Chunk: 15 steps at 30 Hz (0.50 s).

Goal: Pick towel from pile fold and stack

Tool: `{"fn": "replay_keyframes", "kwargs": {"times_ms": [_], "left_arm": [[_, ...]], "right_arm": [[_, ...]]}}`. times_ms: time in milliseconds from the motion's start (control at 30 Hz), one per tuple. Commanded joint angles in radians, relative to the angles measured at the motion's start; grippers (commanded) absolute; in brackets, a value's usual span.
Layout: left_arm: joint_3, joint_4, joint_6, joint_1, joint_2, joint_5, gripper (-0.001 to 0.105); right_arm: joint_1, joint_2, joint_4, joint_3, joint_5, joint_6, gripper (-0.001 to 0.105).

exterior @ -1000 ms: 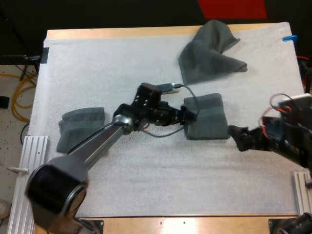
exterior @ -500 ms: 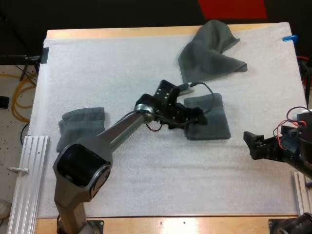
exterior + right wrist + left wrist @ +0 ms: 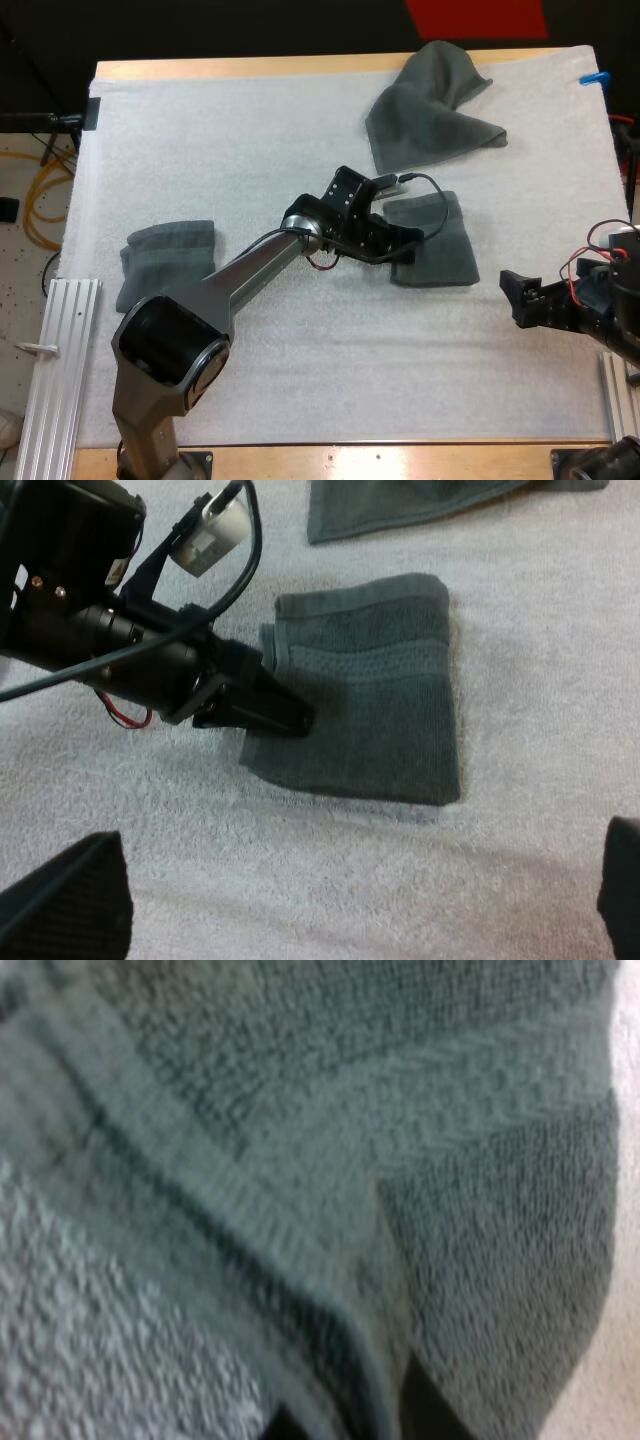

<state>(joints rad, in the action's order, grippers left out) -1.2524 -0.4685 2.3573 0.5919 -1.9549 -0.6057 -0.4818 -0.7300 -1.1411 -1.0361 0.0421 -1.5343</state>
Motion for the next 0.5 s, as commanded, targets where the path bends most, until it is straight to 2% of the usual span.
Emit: {"fn": "replay_keyframes", "kwargs": {"times_ms": [0,67,233,333,467], "left_arm": [[-0.014,-0.008,-0.035,-0.008,0.022,-0.009,0.000],[-0.023,-0.041,-0.088,-0.029,0.049,0.006,0.000],[-0.045,-0.227,-0.309,-0.132,0.158,0.127,0.000],[-0.045,-0.364,-0.430,-0.228,0.236,0.181,0.000],[-0.045,-0.555,-0.586,-0.357,0.325,0.291,0.000]], "right_arm": [[-0.001,0.005,-0.001,-0.009,0.003,-0.002,0.091],[-0.001,0.005,-0.001,-0.009,0.003,-0.002,0.091],[-0.001,0.005,0.025,-0.009,0.006,-0.002,0.091],[-0.001,0.005,0.056,-0.009,0.005,-0.010,0.091],[-0.001,0.002,0.096,-0.005,0.005,-0.010,0.091]]}}
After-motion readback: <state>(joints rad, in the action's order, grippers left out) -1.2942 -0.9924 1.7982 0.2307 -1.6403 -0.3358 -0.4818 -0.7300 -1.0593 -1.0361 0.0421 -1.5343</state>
